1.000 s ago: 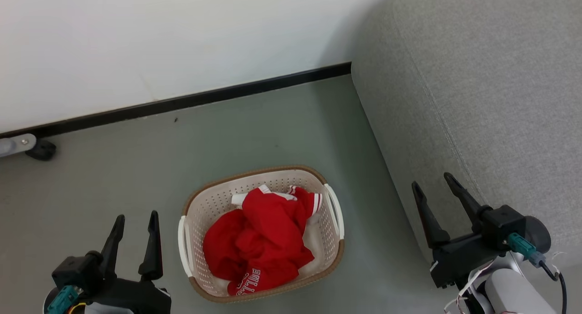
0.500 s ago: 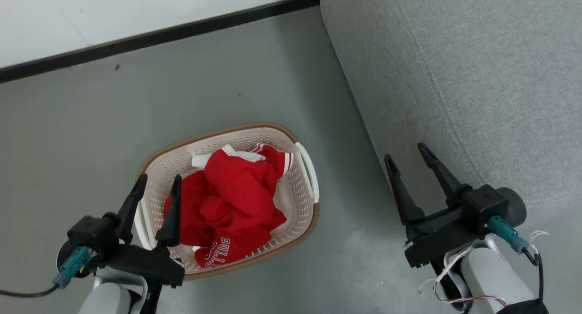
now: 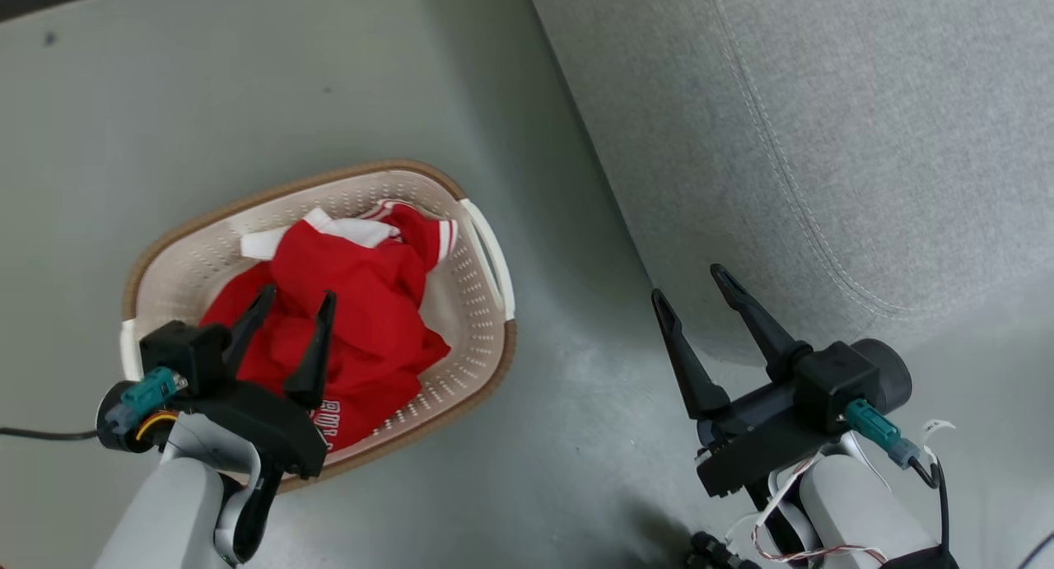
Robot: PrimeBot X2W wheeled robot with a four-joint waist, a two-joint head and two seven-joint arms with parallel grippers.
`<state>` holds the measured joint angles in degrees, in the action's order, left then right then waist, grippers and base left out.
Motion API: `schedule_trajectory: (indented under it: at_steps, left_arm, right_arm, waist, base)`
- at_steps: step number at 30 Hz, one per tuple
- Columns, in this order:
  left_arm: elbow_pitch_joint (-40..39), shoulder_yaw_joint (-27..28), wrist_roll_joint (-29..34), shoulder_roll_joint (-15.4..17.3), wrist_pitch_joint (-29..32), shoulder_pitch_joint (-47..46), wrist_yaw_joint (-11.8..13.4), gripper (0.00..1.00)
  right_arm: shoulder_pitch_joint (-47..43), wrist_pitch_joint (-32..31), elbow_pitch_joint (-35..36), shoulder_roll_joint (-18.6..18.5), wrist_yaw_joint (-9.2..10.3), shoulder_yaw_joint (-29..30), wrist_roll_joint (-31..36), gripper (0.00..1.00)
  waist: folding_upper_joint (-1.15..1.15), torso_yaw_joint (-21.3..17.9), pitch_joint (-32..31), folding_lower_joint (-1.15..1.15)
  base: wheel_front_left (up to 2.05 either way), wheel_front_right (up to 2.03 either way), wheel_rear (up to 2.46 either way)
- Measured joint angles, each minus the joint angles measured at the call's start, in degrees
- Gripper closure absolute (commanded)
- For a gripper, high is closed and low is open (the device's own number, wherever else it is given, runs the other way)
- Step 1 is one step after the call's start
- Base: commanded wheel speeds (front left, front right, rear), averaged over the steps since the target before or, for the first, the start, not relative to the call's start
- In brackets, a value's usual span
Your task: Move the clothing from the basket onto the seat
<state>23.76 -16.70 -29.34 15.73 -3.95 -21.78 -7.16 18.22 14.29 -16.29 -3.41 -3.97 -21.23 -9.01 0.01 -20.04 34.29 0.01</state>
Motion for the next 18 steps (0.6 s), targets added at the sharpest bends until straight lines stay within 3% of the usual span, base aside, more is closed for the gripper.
schedule_trajectory:
  at_steps: [13,18]
  left_arm:
    - [4.0,1.4,-1.9,1.3,6.2,-4.7,0.1,0.00]
    - [5.7,2.7,-1.9,2.8,8.0,-5.5,1.2,0.00]
  right_arm:
    - [0.0,0.0,0.6,0.6,0.01,-1.1,-0.8,0.00]
    - [0.1,0.0,0.8,0.8,0.22,-1.7,-1.6,0.00]
  waist:
    - [0.00,-4.4,6.4,0.00]
    - [0.00,-5.7,8.4,0.00]
  base:
    - [0.00,0.00,0.00]
    - [0.00,0.00,0.00]
